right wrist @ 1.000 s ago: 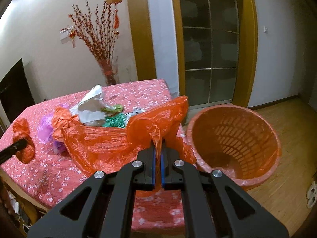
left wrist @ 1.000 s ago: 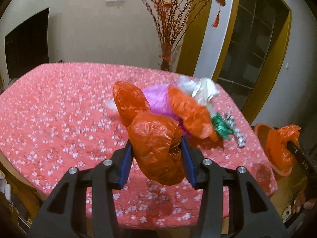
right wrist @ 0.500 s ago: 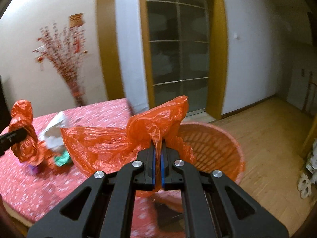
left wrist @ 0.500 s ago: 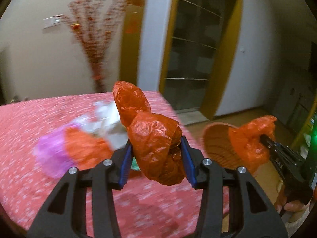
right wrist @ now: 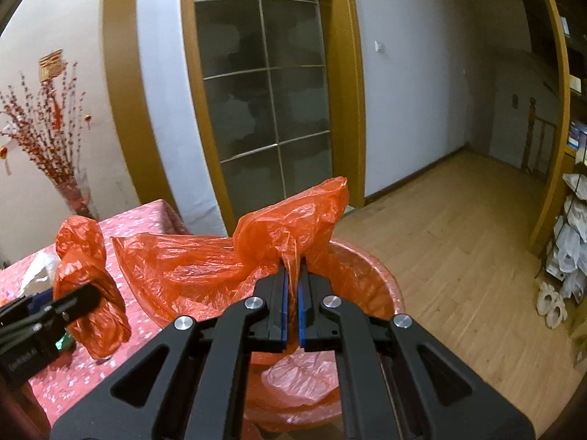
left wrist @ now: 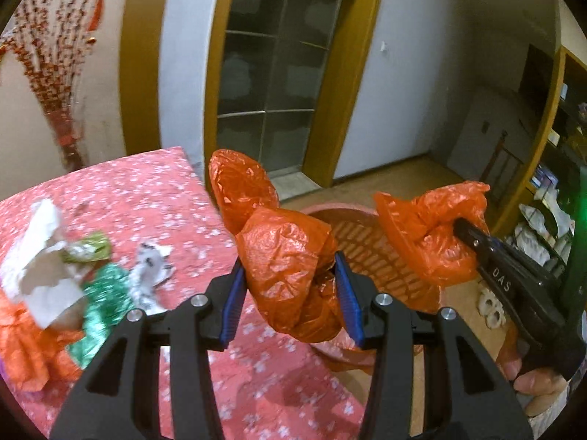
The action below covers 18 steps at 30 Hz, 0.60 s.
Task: Collect trash
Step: 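Carry both orange bags over the basket and open both tools to drop them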
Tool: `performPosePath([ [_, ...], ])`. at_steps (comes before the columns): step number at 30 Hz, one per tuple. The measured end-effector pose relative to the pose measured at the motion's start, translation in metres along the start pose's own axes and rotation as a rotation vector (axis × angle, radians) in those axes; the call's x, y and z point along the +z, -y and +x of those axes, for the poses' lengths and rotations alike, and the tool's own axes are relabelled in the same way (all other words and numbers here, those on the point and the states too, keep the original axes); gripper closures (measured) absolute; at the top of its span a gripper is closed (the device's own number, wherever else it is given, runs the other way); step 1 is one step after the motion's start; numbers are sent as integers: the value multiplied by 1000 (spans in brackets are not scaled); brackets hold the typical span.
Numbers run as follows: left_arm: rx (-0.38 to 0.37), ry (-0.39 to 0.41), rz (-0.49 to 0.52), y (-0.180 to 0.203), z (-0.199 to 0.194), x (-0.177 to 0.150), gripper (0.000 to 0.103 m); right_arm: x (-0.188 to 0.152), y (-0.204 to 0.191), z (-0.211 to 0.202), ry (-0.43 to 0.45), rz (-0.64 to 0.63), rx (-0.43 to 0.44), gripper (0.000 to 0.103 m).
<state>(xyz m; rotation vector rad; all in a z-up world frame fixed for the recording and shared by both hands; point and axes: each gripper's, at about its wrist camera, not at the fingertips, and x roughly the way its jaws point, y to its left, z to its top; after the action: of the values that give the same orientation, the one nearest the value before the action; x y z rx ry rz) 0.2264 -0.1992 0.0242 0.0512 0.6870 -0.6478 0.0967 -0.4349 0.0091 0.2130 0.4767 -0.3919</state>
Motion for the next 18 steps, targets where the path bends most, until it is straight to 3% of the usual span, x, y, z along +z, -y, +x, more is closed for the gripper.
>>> performPosePath([
  [18,-61,-80,42,30,59,-6,53,6,23,33,-70,80,-23,99],
])
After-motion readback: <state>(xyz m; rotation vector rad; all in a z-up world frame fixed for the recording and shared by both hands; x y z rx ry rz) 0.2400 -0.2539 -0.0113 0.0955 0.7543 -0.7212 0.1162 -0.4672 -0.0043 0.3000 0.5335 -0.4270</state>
